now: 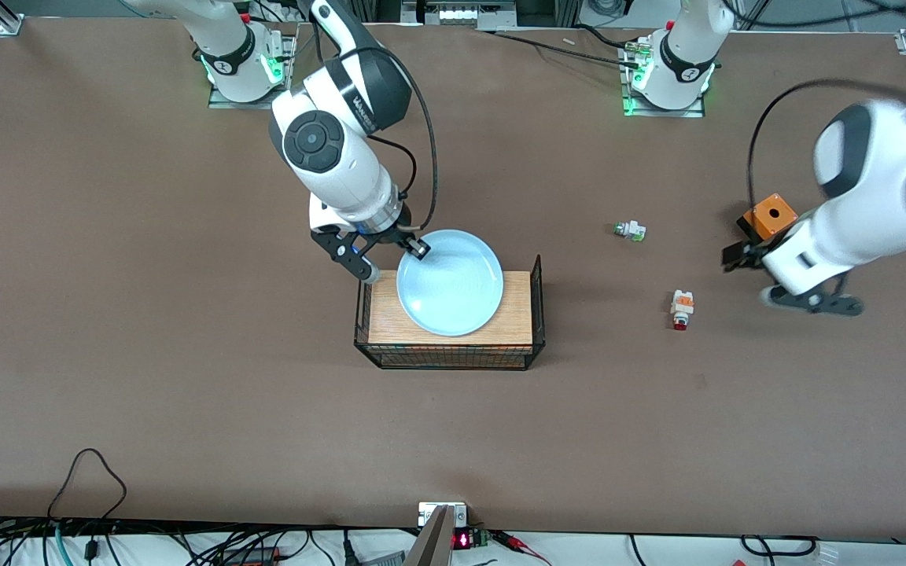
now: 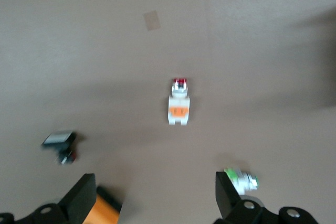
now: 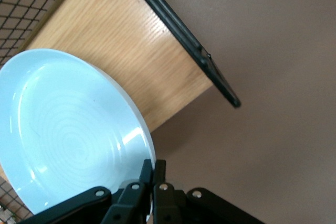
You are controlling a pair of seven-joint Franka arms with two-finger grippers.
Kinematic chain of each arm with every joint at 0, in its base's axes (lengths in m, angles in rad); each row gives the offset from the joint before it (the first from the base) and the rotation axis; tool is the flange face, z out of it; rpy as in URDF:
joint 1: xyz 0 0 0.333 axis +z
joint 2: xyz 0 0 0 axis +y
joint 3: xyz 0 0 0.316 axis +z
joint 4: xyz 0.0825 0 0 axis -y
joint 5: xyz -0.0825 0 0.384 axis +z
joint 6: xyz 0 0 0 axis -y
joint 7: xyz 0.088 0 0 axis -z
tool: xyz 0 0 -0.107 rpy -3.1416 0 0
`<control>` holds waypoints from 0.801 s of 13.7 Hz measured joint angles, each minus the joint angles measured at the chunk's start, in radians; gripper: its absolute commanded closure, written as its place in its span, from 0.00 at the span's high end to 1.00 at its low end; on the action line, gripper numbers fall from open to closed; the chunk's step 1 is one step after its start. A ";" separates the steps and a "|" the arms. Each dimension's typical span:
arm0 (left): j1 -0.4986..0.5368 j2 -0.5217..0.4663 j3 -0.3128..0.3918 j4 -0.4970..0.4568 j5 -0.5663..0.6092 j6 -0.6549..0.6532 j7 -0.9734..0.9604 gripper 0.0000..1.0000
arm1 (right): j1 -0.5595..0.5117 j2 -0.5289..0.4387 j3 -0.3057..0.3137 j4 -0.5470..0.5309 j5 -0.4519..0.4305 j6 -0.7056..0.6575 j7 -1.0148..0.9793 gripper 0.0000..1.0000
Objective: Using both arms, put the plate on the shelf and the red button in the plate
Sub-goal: 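Release the plate in the basket while the left gripper grasps the red button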
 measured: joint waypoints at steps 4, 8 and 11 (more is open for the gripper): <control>-0.006 0.103 -0.007 -0.127 0.000 0.308 0.044 1.00 | -0.001 0.015 -0.006 0.000 -0.018 0.025 0.000 0.00; -0.006 0.195 -0.007 -0.193 0.000 0.511 0.101 0.99 | -0.010 0.020 -0.012 0.000 -0.021 0.034 -0.001 1.00; -0.005 0.252 -0.007 -0.208 0.000 0.604 0.103 0.67 | -0.016 0.018 -0.018 0.009 -0.021 0.037 -0.002 1.00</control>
